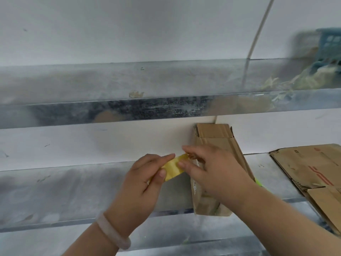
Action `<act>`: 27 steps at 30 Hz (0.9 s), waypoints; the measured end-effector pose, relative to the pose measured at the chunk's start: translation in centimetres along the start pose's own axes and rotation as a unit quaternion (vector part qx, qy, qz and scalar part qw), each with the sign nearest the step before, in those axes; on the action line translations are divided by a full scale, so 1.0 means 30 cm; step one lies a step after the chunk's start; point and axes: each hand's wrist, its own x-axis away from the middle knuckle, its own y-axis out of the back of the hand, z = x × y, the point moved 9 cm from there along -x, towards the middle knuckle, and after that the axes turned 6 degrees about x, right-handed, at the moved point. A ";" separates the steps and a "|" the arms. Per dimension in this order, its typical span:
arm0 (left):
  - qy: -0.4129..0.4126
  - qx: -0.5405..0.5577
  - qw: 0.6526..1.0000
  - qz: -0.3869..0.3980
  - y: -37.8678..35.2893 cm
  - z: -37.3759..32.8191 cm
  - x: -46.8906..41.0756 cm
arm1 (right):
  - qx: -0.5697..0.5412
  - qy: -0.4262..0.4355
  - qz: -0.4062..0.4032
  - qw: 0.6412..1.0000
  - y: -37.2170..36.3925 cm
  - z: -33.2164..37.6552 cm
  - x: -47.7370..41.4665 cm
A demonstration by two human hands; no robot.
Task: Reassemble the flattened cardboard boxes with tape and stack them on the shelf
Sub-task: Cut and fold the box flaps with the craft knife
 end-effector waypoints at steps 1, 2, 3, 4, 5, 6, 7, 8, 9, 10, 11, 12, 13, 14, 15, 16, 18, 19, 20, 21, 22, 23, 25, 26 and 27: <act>-0.008 -0.006 1.000 -0.001 0.010 -0.017 -0.007 | -0.029 -0.010 -0.017 0.999 0.013 0.005 -0.005; -0.017 -0.013 1.000 0.000 0.019 -0.031 -0.013 | -0.062 -0.024 -0.035 0.997 0.026 0.000 -0.005; -0.024 -0.020 1.000 0.001 0.026 -0.042 -0.019 | -0.098 -0.042 -0.046 0.993 0.034 -0.011 -0.005; -0.030 -0.030 0.999 0.002 0.031 -0.048 -0.023 | -0.138 -0.062 -0.053 0.987 0.037 -0.024 -0.003; -0.034 -0.041 0.999 0.000 0.036 -0.054 -0.028 | -0.179 -0.078 -0.060 0.979 0.041 -0.037 -0.001; -0.037 -0.054 0.998 -0.003 0.039 -0.059 -0.032 | -0.212 -0.088 -0.067 0.971 0.044 -0.047 -0.001; -0.039 -0.066 0.997 -0.003 0.039 -0.064 -0.036 | -0.227 -0.092 -0.071 0.967 0.047 -0.053 -0.001; -0.042 -0.079 0.996 0.002 0.034 -0.071 -0.040 | -0.225 -0.092 -0.069 0.967 0.046 -0.053 -0.003; -0.047 -0.090 0.995 0.011 0.026 -0.075 -0.042 | -0.213 -0.091 -0.067 0.971 0.046 -0.050 -0.004; -0.052 -0.099 0.994 0.018 0.020 -0.080 -0.045 | -0.196 -0.091 -0.066 0.974 0.046 -0.049 -0.005; -0.055 -0.104 0.993 0.023 0.015 -0.083 -0.048 | -0.179 -0.092 -0.068 0.977 0.049 -0.049 -0.005; -0.056 -0.108 0.992 0.028 0.012 -0.084 -0.052 | -0.161 -0.092 -0.069 0.980 0.053 -0.049 -0.006; -0.056 -0.114 0.991 0.034 0.009 -0.085 -0.056 | -0.142 -0.090 -0.069 0.983 0.055 -0.047 -0.006; -0.056 -0.121 0.990 0.039 0.006 -0.085 -0.059 | -0.123 -0.088 -0.065 0.986 0.056 -0.042 -0.007; -0.057 -0.129 0.989 0.044 0.001 -0.084 -0.061 | -0.109 -0.088 -0.057 0.989 0.054 -0.040 -0.005; -0.056 -0.135 0.988 0.050 -0.005 -0.082 -0.062 | -0.103 -0.092 -0.047 0.989 0.050 -0.040 -0.002; -0.053 -0.137 0.988 0.057 -0.015 -0.081 -0.065 | -0.116 -0.102 -0.034 0.987 0.041 -0.047 0.007; -0.052 -0.136 0.987 0.061 -0.021 -0.079 -0.065 | -0.122 -0.109 -0.032 0.986 0.039 -0.053 0.012; -0.051 -0.137 0.987 0.068 -0.030 -0.076 -0.064 | -0.128 -0.116 -0.033 0.984 0.038 -0.061 0.020; -0.047 -0.140 0.986 0.077 -0.040 -0.069 -0.064 | -0.136 -0.123 -0.035 0.982 0.038 -0.069 0.028; -0.038 -0.147 0.984 0.089 -0.050 -0.059 -0.064 | -0.151 -0.130 -0.036 0.979 0.037 -0.076 0.037; -0.027 -0.159 0.982 0.102 -0.060 -0.047 -0.065 | -0.170 -0.136 -0.035 0.975 0.036 -0.080 0.045; -0.006 -0.189 0.974 0.128 -0.079 -0.024 -0.069 | -0.202 -0.141 -0.024 0.969 0.030 -0.078 0.058; 0.004 -0.198 0.971 0.137 -0.085 -0.015 -0.069 | -0.217 -0.144 -0.018 0.965 0.025 -0.076 0.062; 0.013 -0.200 0.970 0.141 -0.087 -0.009 -0.070 | -0.239 -0.150 -0.016 0.959 0.019 -0.080 0.067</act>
